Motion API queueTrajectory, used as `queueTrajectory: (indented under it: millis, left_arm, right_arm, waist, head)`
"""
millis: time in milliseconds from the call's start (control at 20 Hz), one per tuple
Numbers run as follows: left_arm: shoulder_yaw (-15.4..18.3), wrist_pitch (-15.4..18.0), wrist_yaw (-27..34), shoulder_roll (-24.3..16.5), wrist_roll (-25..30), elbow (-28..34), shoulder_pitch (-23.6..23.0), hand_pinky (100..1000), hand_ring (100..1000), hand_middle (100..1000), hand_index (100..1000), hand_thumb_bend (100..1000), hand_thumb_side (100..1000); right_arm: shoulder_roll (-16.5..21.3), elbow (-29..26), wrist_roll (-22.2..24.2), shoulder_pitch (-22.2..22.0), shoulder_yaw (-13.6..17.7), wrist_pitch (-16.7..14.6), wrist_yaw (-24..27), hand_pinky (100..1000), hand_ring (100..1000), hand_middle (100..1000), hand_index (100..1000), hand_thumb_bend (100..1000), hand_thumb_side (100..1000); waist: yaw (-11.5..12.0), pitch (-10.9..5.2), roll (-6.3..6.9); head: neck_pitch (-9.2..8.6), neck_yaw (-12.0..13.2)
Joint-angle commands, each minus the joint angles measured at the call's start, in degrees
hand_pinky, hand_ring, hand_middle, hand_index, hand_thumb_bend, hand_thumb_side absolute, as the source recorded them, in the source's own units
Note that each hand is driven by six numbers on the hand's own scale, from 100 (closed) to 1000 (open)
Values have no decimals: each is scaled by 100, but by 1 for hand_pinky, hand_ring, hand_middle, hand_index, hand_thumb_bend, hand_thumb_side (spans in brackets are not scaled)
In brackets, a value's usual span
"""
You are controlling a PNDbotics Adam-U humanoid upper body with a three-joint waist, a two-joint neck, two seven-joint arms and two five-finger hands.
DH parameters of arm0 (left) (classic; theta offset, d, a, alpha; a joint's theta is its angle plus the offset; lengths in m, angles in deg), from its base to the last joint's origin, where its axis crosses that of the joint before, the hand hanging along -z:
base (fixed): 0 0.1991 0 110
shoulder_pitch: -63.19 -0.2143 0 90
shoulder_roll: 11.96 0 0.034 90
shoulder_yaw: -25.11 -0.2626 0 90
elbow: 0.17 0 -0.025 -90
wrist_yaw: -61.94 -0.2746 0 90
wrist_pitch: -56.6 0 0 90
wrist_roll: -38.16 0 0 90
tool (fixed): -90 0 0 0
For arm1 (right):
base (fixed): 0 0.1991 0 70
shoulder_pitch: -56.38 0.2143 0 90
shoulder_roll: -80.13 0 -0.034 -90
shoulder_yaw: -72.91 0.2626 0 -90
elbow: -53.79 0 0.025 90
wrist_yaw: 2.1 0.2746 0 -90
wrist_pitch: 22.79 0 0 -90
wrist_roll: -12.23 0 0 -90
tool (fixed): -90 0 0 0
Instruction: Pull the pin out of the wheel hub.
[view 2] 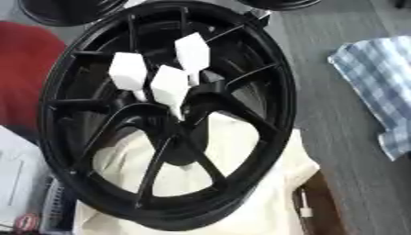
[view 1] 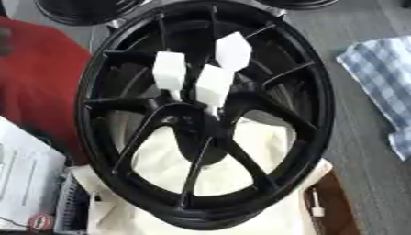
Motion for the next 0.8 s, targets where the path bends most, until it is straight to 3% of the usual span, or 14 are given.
queueTrajectory:
  millis: [50,350,600,800]
  left_arm:
    - [23,17,26,-85,22,123,75,791,770,602,748,100,631]
    - [-28,39,52,-68,57,123,113,789,769,601,747,100,633]
    - [-52,48,72,-49,61,123,135,788,768,599,746,100,638]
    - [-62,45,78,-39,68,123,141,788,768,599,746,100,638]
  right_arm:
    - [442,-115,62,261,-205,-158,744,950,943,867,773,100,396]
    - [741,-115,697,1202,-627,-212,1813,956,931,856,766,100,377]
    - [604,-115,1118,1903,-851,245,2475,951,934,861,766,100,429]
    - [514,-115,1326,2105,-899,512,2724,952,935,862,766,100,434]
  waist:
    - [22,-130,-43]
    - [84,-134,-95]
    - [108,-119,-146]
    - [114,-108,-164]
  head:
    - [-9,-42]
    - [-7,-94]
    - [-41,-132]
    - [-52,-126]
